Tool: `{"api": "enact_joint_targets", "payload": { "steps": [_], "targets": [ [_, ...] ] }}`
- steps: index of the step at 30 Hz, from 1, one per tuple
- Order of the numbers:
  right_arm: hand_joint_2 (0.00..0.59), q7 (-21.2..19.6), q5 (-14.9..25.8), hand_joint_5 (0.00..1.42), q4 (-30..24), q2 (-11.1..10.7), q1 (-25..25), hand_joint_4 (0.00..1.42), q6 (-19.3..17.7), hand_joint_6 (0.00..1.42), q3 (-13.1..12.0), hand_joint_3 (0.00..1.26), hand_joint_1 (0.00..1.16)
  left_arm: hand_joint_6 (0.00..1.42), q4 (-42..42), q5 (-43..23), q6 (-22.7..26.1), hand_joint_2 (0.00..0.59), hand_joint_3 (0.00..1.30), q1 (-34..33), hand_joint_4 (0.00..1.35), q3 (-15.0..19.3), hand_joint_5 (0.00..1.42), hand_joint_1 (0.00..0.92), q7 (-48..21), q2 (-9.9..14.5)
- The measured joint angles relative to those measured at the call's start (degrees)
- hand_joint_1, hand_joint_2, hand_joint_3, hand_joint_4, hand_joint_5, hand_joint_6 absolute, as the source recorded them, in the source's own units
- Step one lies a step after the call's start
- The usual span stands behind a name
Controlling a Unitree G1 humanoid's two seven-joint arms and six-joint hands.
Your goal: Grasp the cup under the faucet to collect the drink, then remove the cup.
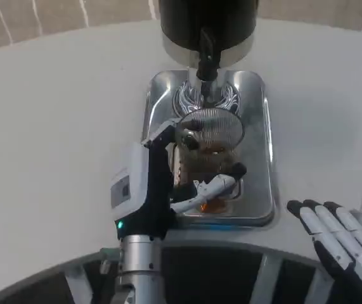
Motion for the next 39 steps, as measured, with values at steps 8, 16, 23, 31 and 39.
{"api": "enact_joint_targets", "payload": {
  "steps": [8, 16, 23, 31, 39],
  "targets": [
    [0.344, 0.0, 0.9, 0.00, 0.4, -0.6, -1.0, 0.00, 0.1, 0.00, -0.8, 0.00, 0.70, 1.42, -7.3, 0.4, 0.8, 0.064, 1.08, 5.2, 1.26, 0.6, 1.36, 0.728, -2.4, 1.7],
    [0.384, -0.2, -1.1, 0.00, 1.8, -0.5, -4.7, 0.00, 1.4, 0.00, -0.4, 0.00, 0.63, 1.42, -17.9, 0.6, 2.2, 0.063, 1.08, 11.4, 1.26, 2.4, 1.36, 0.730, -5.4, 3.9],
    [0.394, -1.1, -1.7, 0.00, 2.6, -0.6, -5.9, 0.00, 1.9, 0.00, -0.3, 0.00, 0.56, 1.42, -27.2, 1.0, 2.6, 0.063, 1.08, 17.9, 1.26, 4.0, 1.36, 0.731, -9.2, 5.8],
    [0.448, -5.0, -3.1, 0.00, 2.6, -0.9, -4.9, 0.00, -0.9, 0.00, 0.1, 0.00, 0.33, 1.42, -37.6, 2.8, 2.5, 0.062, 1.09, 24.4, 1.26, 3.8, 1.37, 0.732, -12.3, 5.7],
    [0.470, -10.9, -2.7, 0.00, 3.3, -1.5, -0.3, 0.00, -6.9, 0.00, -0.8, 0.00, 0.36, 1.42, -42.7, 6.3, 1.2, 0.061, 1.09, 30.3, 1.28, 1.8, 1.37, 0.730, -15.0, 6.2]
  ]
}}
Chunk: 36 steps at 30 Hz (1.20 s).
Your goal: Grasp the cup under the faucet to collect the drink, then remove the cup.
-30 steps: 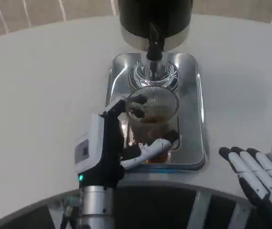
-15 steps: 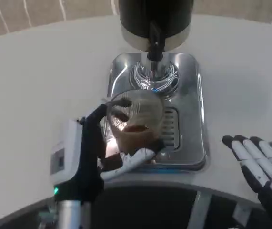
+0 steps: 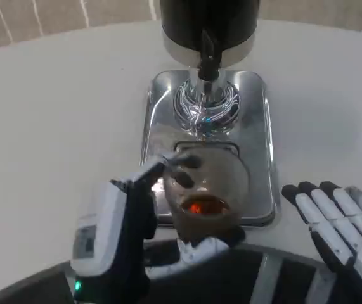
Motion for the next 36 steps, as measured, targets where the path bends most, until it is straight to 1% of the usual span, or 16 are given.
{"api": "enact_joint_targets", "payload": {
  "steps": [3, 8, 12, 16, 21, 31, 36],
  "targets": [
    [0.469, -1.3, 0.0, 0.00, 1.1, 0.1, 1.0, 0.00, -0.9, 0.00, -0.3, 0.00, 0.37, 1.42, -1.6, 0.4, -1.0, 0.060, 1.09, 1.5, 1.28, -0.1, 1.37, 0.728, -0.7, 0.2],
    [0.470, -2.5, 0.1, 0.00, 1.4, 0.2, 2.0, 0.00, -1.2, 0.00, -1.4, 0.00, 0.38, 1.42, -3.8, 0.7, -1.6, 0.059, 1.09, 4.4, 1.28, -0.4, 1.37, 0.725, -2.7, 0.5],
    [0.470, -2.7, 0.1, 0.00, 1.4, 0.2, 2.2, 0.00, -1.4, 0.00, -2.1, 0.00, 0.38, 1.42, -6.3, 0.9, -2.3, 0.059, 1.09, 7.1, 1.28, -0.7, 1.37, 0.724, -3.4, 0.5],
    [0.470, -2.9, 0.1, 0.00, 1.2, 0.3, 2.7, 0.00, -1.9, 0.00, -2.1, 0.00, 0.38, 1.42, -7.7, 0.9, -2.7, 0.059, 1.09, 9.1, 1.28, -0.8, 1.37, 0.724, -4.3, 0.5],
    [0.470, -2.9, 0.0, 0.00, 0.1, 1.0, 4.1, 0.00, -2.9, 0.00, -1.9, 0.00, 0.39, 1.42, -9.2, 0.9, -3.0, 0.059, 1.09, 12.1, 1.28, -0.8, 1.37, 0.724, -4.7, 0.1],
    [0.477, -3.1, 0.0, 0.00, -0.9, 2.4, 6.6, 0.00, -4.4, 0.00, -1.7, 0.00, 0.40, 1.42, -9.4, 1.0, -3.1, 0.058, 1.09, 12.9, 1.28, -0.7, 1.37, 0.723, -4.7, -0.7],
    [0.480, -3.1, 0.0, 0.00, -0.8, 3.0, 6.6, 0.00, -4.5, 0.00, -1.6, 0.00, 0.40, 1.42, -9.4, 1.0, -3.2, 0.058, 1.09, 12.9, 1.28, -0.7, 1.36, 0.723, -4.7, -0.8]
  ]
}}
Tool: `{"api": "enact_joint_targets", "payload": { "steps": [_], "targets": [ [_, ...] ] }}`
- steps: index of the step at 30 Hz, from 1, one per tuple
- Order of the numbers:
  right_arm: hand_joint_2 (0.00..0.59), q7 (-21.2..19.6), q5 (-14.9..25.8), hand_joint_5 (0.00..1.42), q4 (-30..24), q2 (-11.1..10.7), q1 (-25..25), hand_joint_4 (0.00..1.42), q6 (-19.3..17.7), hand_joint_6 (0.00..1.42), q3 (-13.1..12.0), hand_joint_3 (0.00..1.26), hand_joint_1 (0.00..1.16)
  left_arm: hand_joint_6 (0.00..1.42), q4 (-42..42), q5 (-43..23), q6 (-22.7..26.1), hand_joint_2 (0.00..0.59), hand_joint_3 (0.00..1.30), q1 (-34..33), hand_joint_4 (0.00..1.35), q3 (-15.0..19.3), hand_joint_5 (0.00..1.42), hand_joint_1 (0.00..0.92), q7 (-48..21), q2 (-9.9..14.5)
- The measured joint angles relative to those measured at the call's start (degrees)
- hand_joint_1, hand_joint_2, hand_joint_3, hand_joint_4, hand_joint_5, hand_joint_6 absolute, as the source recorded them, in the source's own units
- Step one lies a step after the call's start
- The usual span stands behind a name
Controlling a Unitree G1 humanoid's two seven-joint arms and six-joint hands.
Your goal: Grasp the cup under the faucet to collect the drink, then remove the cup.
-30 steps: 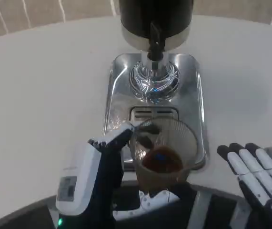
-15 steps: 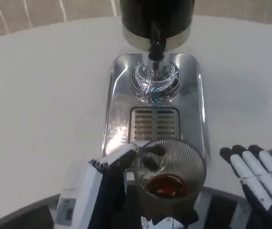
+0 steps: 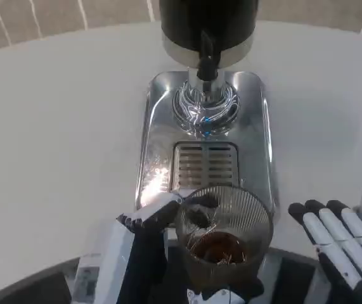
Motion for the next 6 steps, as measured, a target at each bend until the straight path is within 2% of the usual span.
{"api": "enact_joint_targets", "payload": {
  "steps": [6],
  "targets": [
    [0.480, 0.0, 0.0, 0.00, 0.2, 0.0, -0.7, 0.00, 0.0, 0.00, -0.2, 0.00, 0.40, 1.42, -0.1, 0.0, -0.1, 0.058, 1.09, 0.0, 1.28, 0.1, 1.36, 0.723, 0.0, -0.1]
  ]
}}
